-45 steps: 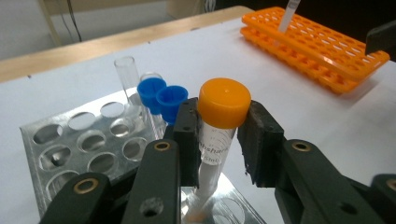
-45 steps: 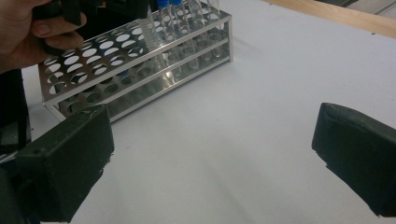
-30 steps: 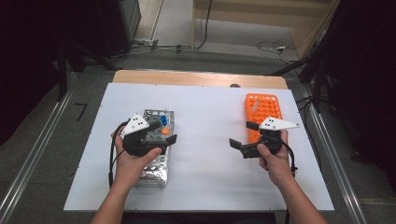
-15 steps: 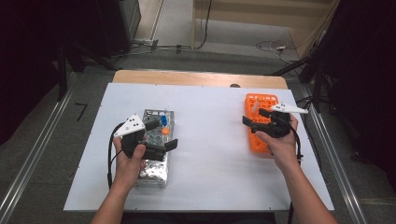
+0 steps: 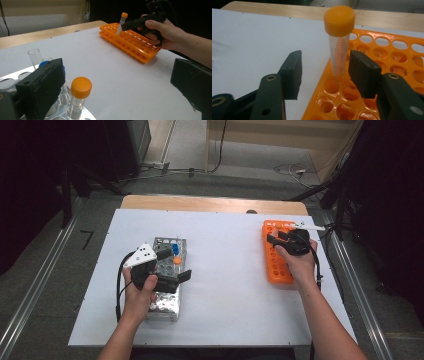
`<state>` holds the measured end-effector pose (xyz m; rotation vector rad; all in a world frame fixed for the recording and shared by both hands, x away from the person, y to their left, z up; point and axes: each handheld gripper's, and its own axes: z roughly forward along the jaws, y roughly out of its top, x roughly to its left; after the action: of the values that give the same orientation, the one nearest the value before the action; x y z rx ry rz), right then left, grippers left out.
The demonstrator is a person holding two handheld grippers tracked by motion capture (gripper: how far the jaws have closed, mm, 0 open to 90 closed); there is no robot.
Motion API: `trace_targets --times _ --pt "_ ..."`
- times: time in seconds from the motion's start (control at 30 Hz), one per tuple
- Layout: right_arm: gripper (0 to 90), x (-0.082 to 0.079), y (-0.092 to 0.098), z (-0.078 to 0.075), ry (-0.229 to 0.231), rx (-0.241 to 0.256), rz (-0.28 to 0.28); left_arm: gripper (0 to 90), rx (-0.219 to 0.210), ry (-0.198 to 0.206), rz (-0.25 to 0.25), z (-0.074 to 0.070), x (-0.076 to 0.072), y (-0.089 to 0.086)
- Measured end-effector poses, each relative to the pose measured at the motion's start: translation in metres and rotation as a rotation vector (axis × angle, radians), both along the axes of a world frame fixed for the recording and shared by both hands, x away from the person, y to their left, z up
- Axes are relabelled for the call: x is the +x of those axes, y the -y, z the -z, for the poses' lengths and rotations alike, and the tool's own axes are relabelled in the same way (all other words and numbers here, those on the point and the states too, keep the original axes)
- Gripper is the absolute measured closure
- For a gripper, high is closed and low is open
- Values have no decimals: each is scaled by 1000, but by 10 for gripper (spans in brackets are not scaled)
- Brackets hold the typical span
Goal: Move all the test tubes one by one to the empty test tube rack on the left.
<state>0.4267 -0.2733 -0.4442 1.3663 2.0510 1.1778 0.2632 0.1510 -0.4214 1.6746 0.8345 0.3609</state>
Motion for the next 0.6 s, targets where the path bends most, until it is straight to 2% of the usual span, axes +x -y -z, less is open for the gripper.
trace_targets --times 0.1,0.2,0.3,0.37,0.43,0.6 --pt "517 6 0 4 -17 -9 24 0 3 -2 2 0 0 0" --pt "588 11 -2 10 -42 -40 34 0 2 -2 3 1 0 1" --pt "637 12 -5 9 -17 -60 40 0 2 -4 0 1 0 1" --pt "667 14 -8 9 -19 -77 40 0 3 -4 -1 1 1 1" --pt "702 15 -10 9 -2 -106 49 0 6 -5 0 1 0 1" --pt "727 14 -12 9 11 -137 52 0 11 -4 0 1 1 2"
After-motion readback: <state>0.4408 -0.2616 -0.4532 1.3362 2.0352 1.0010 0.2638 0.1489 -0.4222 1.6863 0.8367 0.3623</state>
